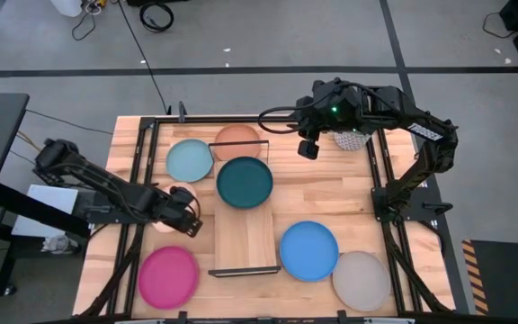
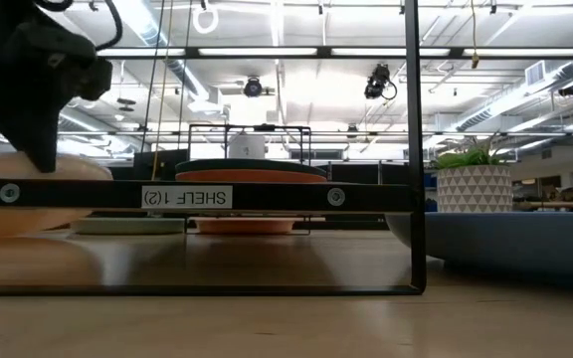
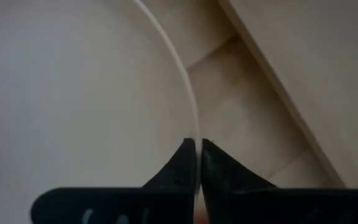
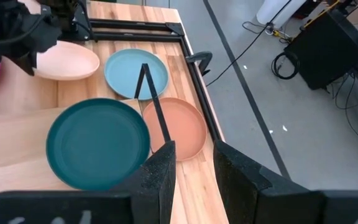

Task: Place and stack plates onto a shelf
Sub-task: Put the light brown plate on the shelf, then stack the light blue plate on top of the light brown plate on the shelf

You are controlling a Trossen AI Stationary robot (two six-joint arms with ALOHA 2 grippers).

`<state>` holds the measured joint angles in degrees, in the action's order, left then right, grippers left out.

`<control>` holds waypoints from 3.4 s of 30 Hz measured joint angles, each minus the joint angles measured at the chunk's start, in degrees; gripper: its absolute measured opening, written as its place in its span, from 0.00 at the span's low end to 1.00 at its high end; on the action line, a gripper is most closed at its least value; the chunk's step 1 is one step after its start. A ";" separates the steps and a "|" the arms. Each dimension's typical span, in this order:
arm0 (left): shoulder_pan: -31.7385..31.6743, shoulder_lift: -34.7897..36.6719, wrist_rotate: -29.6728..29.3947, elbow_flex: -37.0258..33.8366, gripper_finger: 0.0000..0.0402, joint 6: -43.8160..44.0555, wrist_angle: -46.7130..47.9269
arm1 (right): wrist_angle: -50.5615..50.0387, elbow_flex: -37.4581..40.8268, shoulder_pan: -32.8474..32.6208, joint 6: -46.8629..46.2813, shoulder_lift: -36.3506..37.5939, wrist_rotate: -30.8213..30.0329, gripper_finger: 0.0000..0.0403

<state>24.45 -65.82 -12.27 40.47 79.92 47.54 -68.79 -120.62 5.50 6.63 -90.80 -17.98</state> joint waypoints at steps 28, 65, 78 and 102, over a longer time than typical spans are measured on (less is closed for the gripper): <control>-1.51 18.19 -12.12 0.02 0.04 -19.93 -18.96 | 0.15 0.00 0.84 -0.42 0.00 -0.52 0.28; 4.39 -8.65 18.71 9.05 0.04 -87.94 -33.94 | -0.27 0.00 1.11 -3.75 0.00 0.07 0.28; 6.64 -17.51 13.33 9.11 0.04 -103.45 -30.86 | -0.29 0.00 1.11 -4.11 0.00 0.09 0.28; 6.49 -18.32 7.88 9.11 0.24 -90.81 -29.41 | -0.27 0.00 1.11 -5.60 0.00 0.09 0.28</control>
<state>30.94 -84.14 -4.39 49.58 -10.90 18.12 -69.06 -120.62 6.61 1.04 -90.80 -17.89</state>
